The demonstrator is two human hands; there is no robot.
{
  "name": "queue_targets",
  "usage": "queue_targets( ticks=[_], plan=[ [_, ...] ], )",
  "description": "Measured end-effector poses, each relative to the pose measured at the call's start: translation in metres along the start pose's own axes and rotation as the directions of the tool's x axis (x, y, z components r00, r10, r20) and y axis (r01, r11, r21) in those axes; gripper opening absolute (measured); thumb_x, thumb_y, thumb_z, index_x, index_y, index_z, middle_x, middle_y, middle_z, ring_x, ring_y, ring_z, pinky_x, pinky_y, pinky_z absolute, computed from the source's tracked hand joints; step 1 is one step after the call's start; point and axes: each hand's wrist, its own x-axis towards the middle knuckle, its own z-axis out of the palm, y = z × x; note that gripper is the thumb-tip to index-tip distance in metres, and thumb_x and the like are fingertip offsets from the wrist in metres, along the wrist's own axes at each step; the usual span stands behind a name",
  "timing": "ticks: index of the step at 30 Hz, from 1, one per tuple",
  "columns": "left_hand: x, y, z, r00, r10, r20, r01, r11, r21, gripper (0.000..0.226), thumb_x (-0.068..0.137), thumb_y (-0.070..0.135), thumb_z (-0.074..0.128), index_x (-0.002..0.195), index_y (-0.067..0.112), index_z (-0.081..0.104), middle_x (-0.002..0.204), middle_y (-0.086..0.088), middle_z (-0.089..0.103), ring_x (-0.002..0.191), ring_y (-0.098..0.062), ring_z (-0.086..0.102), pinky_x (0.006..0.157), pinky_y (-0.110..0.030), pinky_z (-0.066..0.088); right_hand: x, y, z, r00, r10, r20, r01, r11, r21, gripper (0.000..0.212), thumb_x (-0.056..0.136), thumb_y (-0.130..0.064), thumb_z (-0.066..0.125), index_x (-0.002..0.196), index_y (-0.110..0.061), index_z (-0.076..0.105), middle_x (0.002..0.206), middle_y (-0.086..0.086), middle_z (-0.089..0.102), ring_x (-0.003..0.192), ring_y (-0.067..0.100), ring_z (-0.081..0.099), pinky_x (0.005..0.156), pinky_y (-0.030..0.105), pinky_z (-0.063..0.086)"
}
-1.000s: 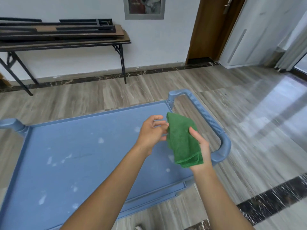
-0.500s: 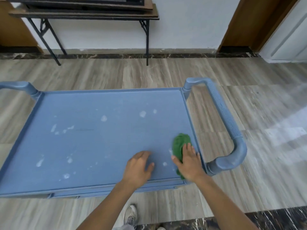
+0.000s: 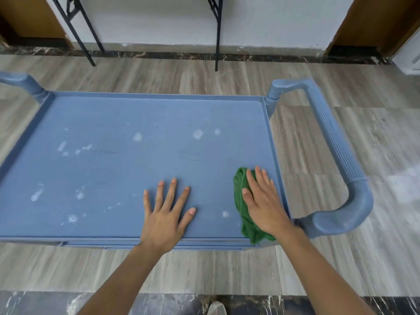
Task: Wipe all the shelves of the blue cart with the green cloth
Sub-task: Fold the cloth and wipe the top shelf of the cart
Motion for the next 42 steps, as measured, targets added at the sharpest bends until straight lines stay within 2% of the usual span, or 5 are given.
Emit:
queue_targets(
  ticks=[3, 7, 22, 34, 42],
  plan=[
    [-0.004, -0.002, 0.005, 1.0, -0.021, -0.011, 0.021, 1.0, -0.013, 0.069, 0.101, 0.068, 0.009, 0.161, 0.036, 0.02, 0.171, 0.0, 0.008, 0.157, -0.031, -0.002, 0.122, -0.066, 0.002, -0.016, -0.009, 0.026, 0.996, 0.028, -0.084, -0.048, 0.968, -0.245, 0.062, 0.104, -0.042, 0.014, 0.155, -0.018, -0.012, 0.162, 0.006, -0.023, 0.147, 0.019, -0.028, 0.122, 0.043, -0.011],
    [-0.004, -0.005, 0.007, 1.0, 0.006, -0.024, -0.007, 1.0, -0.016, 0.066, 0.102, 0.068, 0.011, 0.161, 0.039, 0.008, 0.172, 0.001, 0.003, 0.157, -0.03, -0.005, 0.121, -0.067, 0.003, -0.028, -0.021, 0.04, 0.992, 0.031, -0.125, -0.061, 0.968, -0.244, 0.065, 0.104, -0.043, 0.017, 0.155, -0.015, -0.01, 0.163, 0.008, -0.019, 0.149, 0.021, -0.024, 0.122, 0.042, -0.01],
    [0.0, -0.009, 0.014, 0.991, 0.067, -0.113, -0.064, 0.997, 0.03, 0.066, 0.102, 0.067, 0.024, 0.16, 0.035, 0.022, 0.171, -0.002, 0.014, 0.157, -0.034, 0.01, 0.119, -0.071, 0.013, 0.065, -0.029, 0.03, 0.99, -0.031, -0.134, -0.011, 0.954, -0.299, 0.06, 0.103, -0.043, 0.008, 0.156, -0.023, -0.011, 0.165, 0.002, -0.015, 0.15, 0.017, -0.021, 0.123, 0.046, -0.004],
    [0.025, -0.012, 0.029, 0.895, 0.107, -0.432, 0.062, 0.931, 0.359, 0.063, 0.093, 0.066, 0.032, 0.134, 0.031, 0.064, 0.132, -0.013, 0.066, 0.129, -0.032, 0.052, 0.092, -0.062, 0.049, 0.273, 0.003, -0.034, 0.973, 0.079, -0.217, -0.125, 0.97, -0.209, 0.062, 0.1, -0.048, 0.007, 0.157, -0.027, -0.004, 0.166, 0.002, -0.008, 0.152, 0.019, -0.013, 0.122, 0.048, -0.006],
    [0.033, -0.029, 0.038, 0.874, 0.16, -0.459, 0.143, 0.817, 0.559, 0.037, 0.101, 0.045, 0.031, 0.129, 0.036, 0.053, 0.15, -0.012, 0.043, 0.153, -0.035, 0.023, 0.104, -0.062, 0.029, 0.295, 0.006, -0.039, 0.975, 0.09, -0.203, -0.13, 0.972, -0.195, 0.061, 0.101, -0.048, 0.013, 0.157, -0.03, -0.001, 0.166, -0.002, -0.007, 0.152, 0.019, -0.012, 0.122, 0.052, -0.004]
  ],
)
